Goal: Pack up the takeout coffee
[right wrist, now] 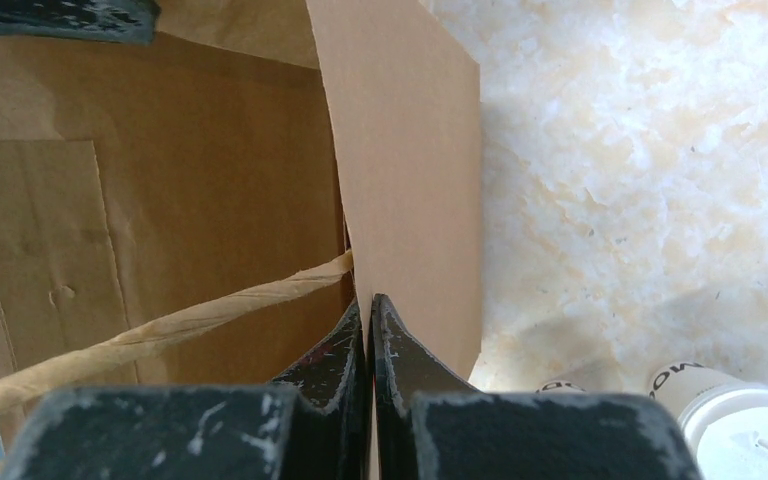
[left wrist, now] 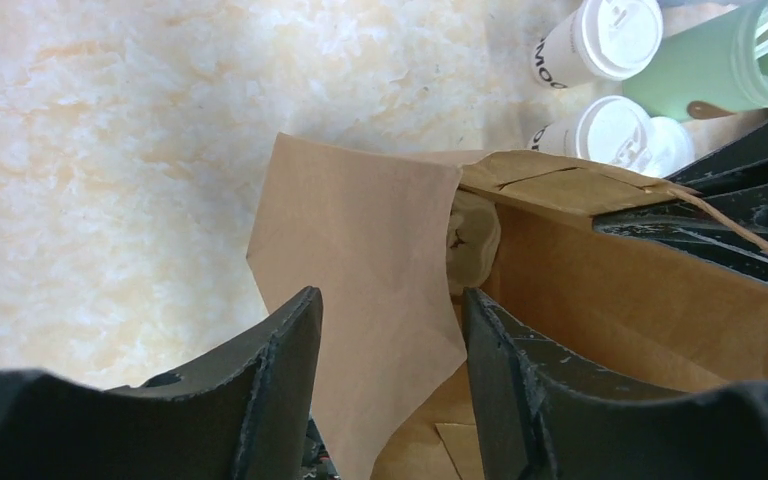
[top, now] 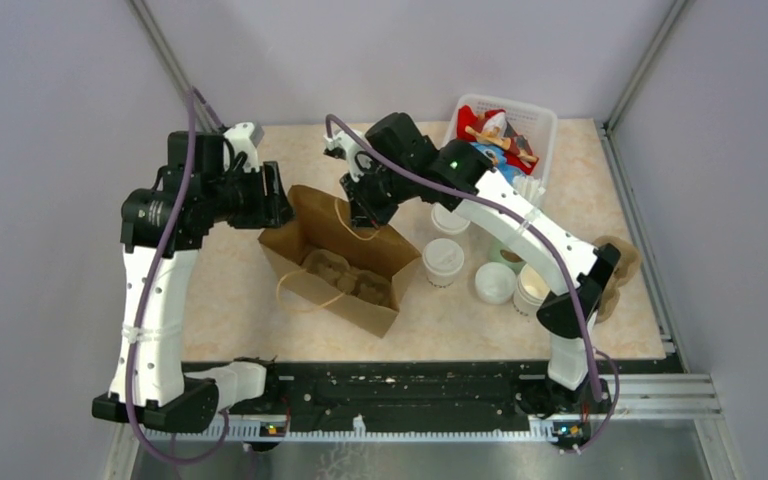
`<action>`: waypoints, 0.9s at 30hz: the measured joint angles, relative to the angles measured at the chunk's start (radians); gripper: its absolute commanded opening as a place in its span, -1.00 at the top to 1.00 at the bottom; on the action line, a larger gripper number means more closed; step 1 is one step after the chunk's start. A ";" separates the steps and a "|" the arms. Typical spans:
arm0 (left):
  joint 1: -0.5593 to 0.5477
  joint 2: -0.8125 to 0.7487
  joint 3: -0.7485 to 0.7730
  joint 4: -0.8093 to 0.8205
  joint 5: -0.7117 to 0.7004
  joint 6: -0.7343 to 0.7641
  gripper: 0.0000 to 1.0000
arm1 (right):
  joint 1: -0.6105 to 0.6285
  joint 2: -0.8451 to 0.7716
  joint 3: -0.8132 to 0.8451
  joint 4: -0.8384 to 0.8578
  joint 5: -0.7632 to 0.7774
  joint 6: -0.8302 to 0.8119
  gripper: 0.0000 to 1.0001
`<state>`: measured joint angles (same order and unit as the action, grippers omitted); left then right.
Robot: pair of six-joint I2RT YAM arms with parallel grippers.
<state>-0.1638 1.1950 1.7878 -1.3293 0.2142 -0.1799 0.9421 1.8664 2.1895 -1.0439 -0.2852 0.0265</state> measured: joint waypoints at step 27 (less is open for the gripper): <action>-0.250 0.108 0.046 -0.057 -0.582 -0.099 1.00 | -0.024 -0.030 0.095 -0.153 0.118 0.130 -0.89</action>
<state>-0.4141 1.3025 1.8339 -1.3865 -0.3676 -0.2790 0.9180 1.8366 2.2841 -1.1973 -0.1673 0.1566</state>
